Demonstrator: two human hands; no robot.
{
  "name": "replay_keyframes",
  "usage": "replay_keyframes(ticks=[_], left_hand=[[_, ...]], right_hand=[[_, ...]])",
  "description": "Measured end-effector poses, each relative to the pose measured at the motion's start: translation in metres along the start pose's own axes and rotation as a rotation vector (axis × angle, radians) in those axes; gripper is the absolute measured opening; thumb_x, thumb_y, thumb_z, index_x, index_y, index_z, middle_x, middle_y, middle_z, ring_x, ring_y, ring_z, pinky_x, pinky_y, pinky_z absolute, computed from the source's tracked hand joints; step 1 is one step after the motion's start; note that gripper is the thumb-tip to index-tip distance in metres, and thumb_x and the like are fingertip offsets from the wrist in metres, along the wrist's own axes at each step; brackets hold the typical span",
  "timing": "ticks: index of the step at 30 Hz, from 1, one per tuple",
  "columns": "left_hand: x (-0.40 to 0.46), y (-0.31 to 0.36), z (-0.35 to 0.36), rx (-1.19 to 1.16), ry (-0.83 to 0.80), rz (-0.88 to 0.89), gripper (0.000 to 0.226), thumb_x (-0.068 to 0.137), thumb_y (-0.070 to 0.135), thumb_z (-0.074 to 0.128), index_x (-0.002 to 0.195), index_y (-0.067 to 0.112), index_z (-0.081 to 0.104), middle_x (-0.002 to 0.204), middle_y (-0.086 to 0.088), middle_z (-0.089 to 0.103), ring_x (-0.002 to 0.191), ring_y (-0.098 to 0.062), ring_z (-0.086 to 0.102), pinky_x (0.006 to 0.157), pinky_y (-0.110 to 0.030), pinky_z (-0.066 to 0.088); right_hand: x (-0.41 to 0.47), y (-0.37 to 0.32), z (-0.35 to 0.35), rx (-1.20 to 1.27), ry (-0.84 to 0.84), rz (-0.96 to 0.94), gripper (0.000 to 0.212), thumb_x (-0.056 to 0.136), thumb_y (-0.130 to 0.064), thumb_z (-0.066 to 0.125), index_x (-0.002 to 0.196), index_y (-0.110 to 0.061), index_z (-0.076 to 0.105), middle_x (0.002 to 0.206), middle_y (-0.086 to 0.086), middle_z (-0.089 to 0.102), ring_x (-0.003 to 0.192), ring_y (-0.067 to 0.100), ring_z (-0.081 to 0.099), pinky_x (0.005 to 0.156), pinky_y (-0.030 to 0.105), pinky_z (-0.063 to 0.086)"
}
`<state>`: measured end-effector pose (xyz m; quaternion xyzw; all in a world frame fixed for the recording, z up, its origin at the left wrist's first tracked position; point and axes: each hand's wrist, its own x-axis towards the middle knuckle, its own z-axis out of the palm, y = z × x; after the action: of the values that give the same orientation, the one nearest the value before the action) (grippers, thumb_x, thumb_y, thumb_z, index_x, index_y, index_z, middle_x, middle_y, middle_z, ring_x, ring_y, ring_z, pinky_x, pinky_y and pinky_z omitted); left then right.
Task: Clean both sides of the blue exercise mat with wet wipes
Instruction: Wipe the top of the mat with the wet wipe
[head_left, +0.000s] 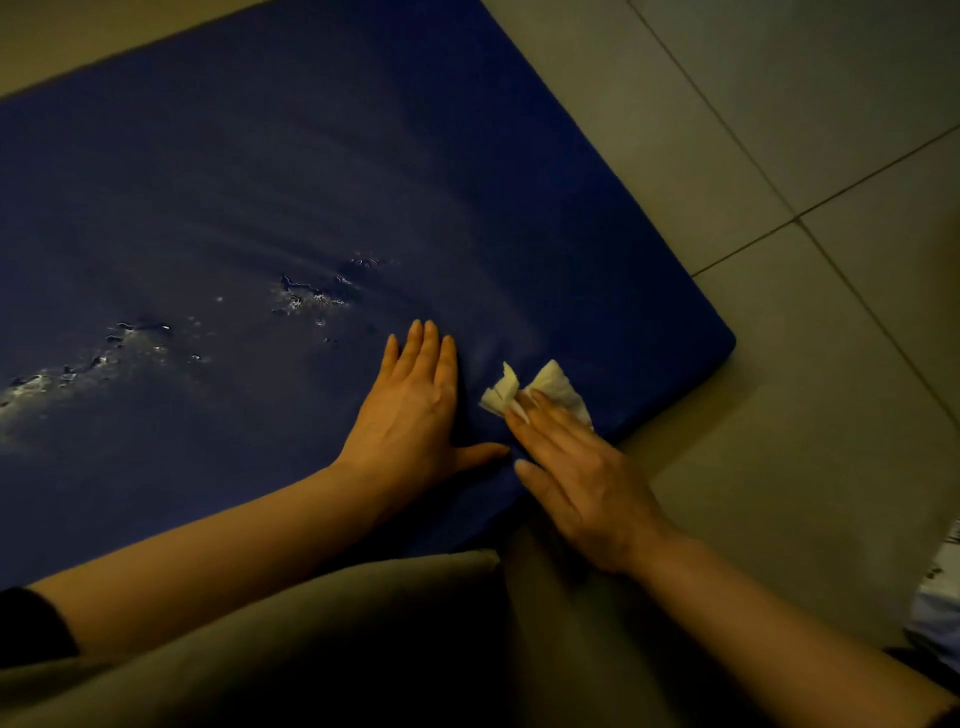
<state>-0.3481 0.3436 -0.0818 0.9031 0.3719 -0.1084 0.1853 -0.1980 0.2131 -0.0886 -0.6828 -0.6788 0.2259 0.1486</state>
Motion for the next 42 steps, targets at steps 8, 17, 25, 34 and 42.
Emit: replay_keyframes(ticks=[8, 17, 25, 34, 42], left_hand=[[0.003, -0.009, -0.018, -0.019, 0.042, 0.044, 0.096, 0.078, 0.076, 0.034, 0.150, 0.012, 0.028, 0.159, -0.008, 0.020, 0.147, -0.021, 0.017, 0.116, -0.035, 0.022], [0.007, -0.036, -0.013, -0.055, 0.191, 0.136, 0.046, 0.081, 0.027, 0.075, 0.124, 0.015, 0.065, 0.132, -0.006, 0.060, 0.116, -0.021, 0.061, 0.076, -0.035, 0.056], [0.004, -0.038, -0.013, -0.122, 0.228, 0.077, 0.056, 0.088, 0.037, 0.066, 0.137, 0.013, 0.052, 0.145, -0.005, 0.048, 0.135, -0.019, 0.044, 0.100, -0.036, 0.046], [0.005, -0.038, -0.014, -0.184, 0.166, 0.035, 0.063, 0.093, 0.042, 0.056, 0.145, 0.010, 0.040, 0.155, -0.006, 0.032, 0.146, -0.018, 0.022, 0.115, -0.026, 0.021], [0.004, -0.040, -0.016, -0.212, 0.186, -0.027, 0.071, 0.091, 0.051, 0.053, 0.148, 0.013, 0.033, 0.158, -0.003, 0.025, 0.147, -0.013, 0.017, 0.115, -0.023, 0.018]], right_hand=[[0.079, 0.010, -0.010, -0.115, -0.142, 0.225, 0.061, 0.099, -0.047, 0.021, 0.151, -0.019, 0.005, 0.159, -0.002, 0.001, 0.144, 0.008, -0.006, 0.116, 0.023, -0.003], [0.048, -0.012, -0.002, -0.048, -0.124, 0.074, 0.065, 0.093, -0.058, 0.007, 0.146, -0.020, 0.004, 0.155, -0.004, 0.007, 0.143, 0.007, 0.003, 0.116, 0.019, -0.003], [0.093, -0.006, -0.002, -0.026, -0.169, 0.245, 0.064, 0.096, -0.054, 0.012, 0.150, -0.022, 0.002, 0.158, -0.005, -0.001, 0.143, 0.005, -0.007, 0.119, 0.031, 0.002], [0.076, -0.023, 0.002, -0.045, -0.169, 0.159, 0.070, 0.091, -0.060, 0.007, 0.150, -0.022, 0.004, 0.158, -0.005, 0.002, 0.144, 0.005, -0.005, 0.117, 0.022, -0.003], [0.100, -0.026, -0.003, 0.009, -0.175, 0.274, 0.058, 0.100, -0.045, 0.020, 0.150, -0.023, 0.003, 0.158, -0.007, -0.001, 0.143, 0.002, -0.007, 0.118, 0.025, -0.001]])
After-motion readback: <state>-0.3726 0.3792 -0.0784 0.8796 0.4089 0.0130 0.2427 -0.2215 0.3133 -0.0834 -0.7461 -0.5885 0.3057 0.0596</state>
